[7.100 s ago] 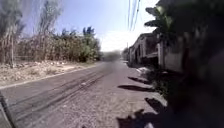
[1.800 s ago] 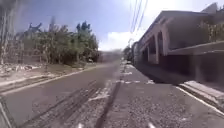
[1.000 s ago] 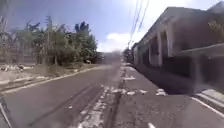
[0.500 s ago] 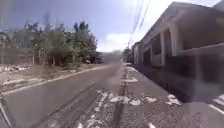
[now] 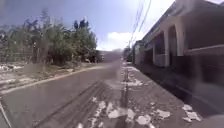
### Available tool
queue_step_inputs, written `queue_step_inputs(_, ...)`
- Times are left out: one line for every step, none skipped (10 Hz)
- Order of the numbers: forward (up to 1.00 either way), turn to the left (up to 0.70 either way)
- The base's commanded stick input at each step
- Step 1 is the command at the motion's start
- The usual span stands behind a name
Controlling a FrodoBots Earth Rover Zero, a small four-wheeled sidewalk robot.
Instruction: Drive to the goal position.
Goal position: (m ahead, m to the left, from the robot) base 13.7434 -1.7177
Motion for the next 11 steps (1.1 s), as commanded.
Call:
queue_step_inputs(1.00, 0.00)
queue_step_inputs(1.00, 0.00)
queue_step_inputs(1.00, 0.00)
queue_step_inputs(1.00, 0.00)
queue_step_inputs(1.00, 0.00)
queue_step_inputs(1.00, 0.00)
queue_step_inputs(1.00, -0.04)
queue_step_inputs(1.00, -0.37)
queue_step_inputs(1.00, -0.40)
queue_step_inputs(1.00, -0.40)
queue_step_inputs(1.00, 0.00)
